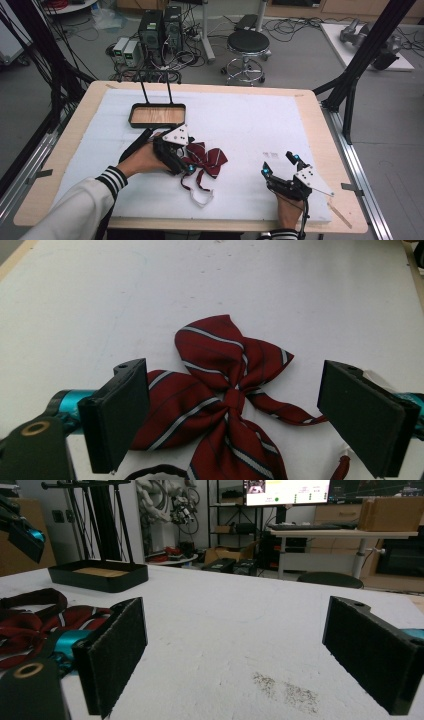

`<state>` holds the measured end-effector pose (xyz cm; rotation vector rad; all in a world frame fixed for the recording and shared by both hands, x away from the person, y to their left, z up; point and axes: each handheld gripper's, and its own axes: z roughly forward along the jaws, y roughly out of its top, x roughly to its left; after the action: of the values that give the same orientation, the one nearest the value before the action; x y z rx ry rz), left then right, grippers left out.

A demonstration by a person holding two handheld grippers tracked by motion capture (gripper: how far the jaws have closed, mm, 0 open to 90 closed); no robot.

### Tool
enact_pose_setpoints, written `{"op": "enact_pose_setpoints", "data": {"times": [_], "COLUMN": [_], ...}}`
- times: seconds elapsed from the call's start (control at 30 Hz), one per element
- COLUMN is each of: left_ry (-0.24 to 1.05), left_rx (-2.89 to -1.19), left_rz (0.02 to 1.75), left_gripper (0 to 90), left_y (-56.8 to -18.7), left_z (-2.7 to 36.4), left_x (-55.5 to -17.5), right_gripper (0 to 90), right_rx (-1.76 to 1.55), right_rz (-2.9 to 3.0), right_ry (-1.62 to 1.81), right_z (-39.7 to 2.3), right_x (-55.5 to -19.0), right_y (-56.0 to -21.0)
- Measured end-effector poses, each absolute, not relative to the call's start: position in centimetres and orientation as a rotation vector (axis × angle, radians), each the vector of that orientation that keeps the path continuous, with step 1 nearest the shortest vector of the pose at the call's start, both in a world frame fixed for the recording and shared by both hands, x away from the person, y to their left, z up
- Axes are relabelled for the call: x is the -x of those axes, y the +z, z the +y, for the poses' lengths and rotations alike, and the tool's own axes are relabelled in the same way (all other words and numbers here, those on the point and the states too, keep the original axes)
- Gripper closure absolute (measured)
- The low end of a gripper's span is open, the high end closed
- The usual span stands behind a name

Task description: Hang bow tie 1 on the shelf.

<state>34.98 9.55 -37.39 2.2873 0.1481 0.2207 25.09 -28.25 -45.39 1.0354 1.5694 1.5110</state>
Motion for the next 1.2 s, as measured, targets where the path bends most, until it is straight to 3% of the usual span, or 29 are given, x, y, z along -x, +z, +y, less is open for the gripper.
{"op": "enact_pose_setpoints", "data": {"times": [0.53, 1.2], "left_ry": [0.113, 0.128], "left_rx": [-2.498, -2.65], "left_rz": [0.103, 0.027], "left_gripper": [17.6, 47.4], "left_y": [-40.0, -40.2], "left_z": [6.5, 5.4], "left_x": [-35.6, -36.5], "right_gripper": [9.8, 9.8], "right_rx": [-1.029, -1.032], "right_rz": [1.561, 1.56], "right_ry": [1.516, 1.518], "right_z": [-28.3, -28.3], "right_x": [-25.0, -25.0], "right_y": [-45.4, -45.4]}}
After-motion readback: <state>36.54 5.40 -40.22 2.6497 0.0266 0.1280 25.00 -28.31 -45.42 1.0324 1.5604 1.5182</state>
